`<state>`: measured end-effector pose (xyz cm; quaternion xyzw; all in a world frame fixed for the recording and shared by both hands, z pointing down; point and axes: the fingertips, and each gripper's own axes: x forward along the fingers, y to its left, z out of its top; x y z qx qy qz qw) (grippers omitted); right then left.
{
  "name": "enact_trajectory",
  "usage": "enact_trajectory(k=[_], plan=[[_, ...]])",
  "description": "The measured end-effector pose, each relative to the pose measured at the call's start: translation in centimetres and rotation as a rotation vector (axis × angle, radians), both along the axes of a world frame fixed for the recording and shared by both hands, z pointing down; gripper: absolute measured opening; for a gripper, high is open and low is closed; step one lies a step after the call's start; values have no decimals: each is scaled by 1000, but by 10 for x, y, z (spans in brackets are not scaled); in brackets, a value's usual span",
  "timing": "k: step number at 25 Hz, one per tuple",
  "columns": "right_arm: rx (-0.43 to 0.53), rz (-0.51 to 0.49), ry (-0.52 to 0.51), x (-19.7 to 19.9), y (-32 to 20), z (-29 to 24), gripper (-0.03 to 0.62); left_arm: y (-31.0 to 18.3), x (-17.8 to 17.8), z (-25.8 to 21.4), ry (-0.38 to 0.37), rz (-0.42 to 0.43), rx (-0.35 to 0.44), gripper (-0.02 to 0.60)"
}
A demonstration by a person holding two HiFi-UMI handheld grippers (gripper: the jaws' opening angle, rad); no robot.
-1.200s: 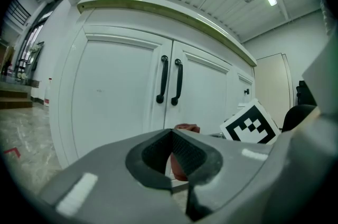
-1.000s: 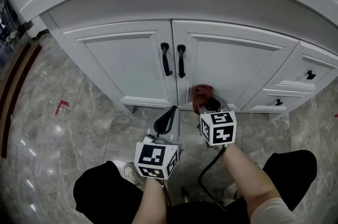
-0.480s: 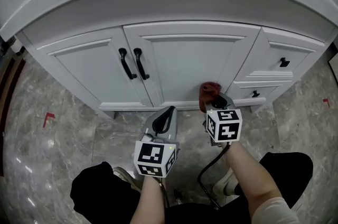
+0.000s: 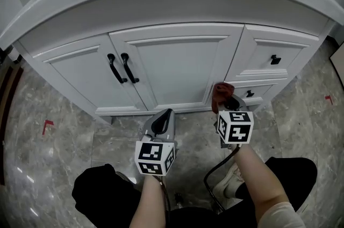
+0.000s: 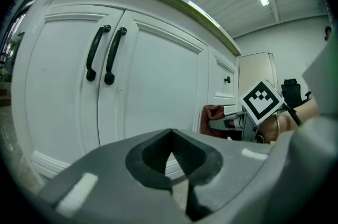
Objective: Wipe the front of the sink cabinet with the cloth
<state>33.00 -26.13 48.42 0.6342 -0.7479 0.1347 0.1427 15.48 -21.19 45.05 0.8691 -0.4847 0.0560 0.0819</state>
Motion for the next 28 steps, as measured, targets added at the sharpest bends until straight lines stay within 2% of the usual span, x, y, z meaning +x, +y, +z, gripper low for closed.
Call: enact_trajectory(k=[3,6,11,15,20,24,28], plan=[[-5,-59,20,-19,6,7,80,2,-3,7,-23,5,-15,1],[-22,-107,-16,-50,3,20,80,2,-17,11,-43,-16,-25,1],[-69,-200,-62,-122,-3,47,80,-2,-71,20,-51,-110,-43,1],[-99,-283,-60,-177,-5,66,80,-6,-114,26,-19,-192,-61,1],[-131,-346,-61,-230,-12,90,80,-6,-144,38,-33,-225,-82,1],[-161,-372,-74,-258,-15,109,80,0,-160,55,-40,-241,-119,1],[-171,-369,-98,-267,-25,118,81,-2,-173,64,-41,-257,-124,1]])
